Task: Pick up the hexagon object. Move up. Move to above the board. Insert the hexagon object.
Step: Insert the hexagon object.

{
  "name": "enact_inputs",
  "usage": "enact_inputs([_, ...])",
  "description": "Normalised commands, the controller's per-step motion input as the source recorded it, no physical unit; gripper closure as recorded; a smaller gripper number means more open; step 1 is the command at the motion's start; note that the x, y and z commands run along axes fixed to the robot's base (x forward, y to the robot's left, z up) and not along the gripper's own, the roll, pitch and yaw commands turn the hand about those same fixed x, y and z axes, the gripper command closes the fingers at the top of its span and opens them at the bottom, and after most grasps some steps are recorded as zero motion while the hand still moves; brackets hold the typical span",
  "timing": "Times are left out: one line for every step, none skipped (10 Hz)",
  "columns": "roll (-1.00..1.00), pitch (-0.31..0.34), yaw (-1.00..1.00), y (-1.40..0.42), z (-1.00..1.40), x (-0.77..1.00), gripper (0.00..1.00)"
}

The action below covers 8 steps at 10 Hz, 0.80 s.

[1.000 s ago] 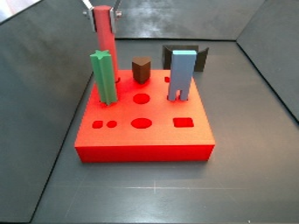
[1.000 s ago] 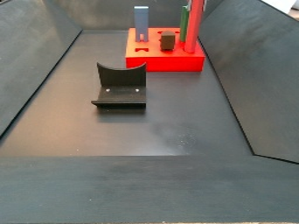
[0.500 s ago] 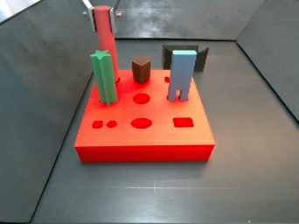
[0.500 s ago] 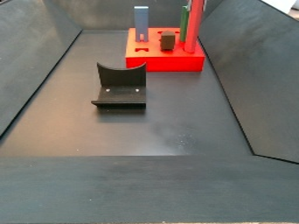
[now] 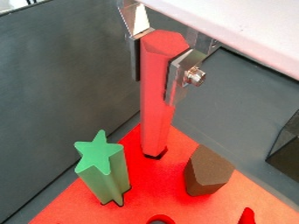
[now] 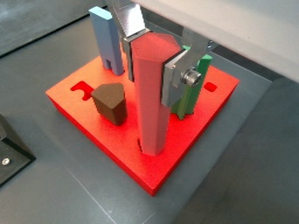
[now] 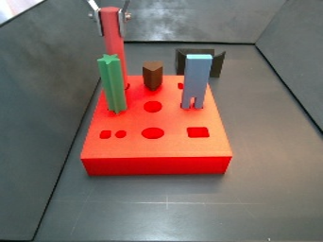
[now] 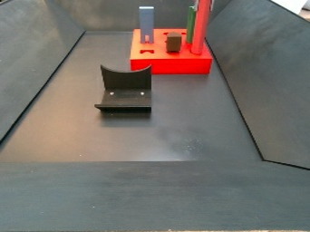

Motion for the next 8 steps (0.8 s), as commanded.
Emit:
enact_inputs([0.0, 0.001, 0.02, -0.01, -0.14, 0.19, 1.0])
enact_inputs([-0.01, 0.0, 0.02, 0.0, -0.15, 0.22, 1.0])
enact_inputs([-0.02, 0.0, 0.02, 0.0, -0.2, 0.23, 1.0])
enact_inputs([0.0, 0.0, 0.05, 0.0, -0.29, 0.17, 1.0])
enact_inputs([0.01, 0.0, 0.04, 0.0, -0.42, 0.11, 1.0])
enact_inputs([0.03, 0.019, 0.02, 0.0, -0.45, 0.12, 1.0])
enact_inputs([0.04, 0.043, 0.0, 0.0, -0.46, 0.16, 1.0])
enact_inputs([0.01, 0.079, 0.0, 0.0, -0.44, 0.25, 1.0])
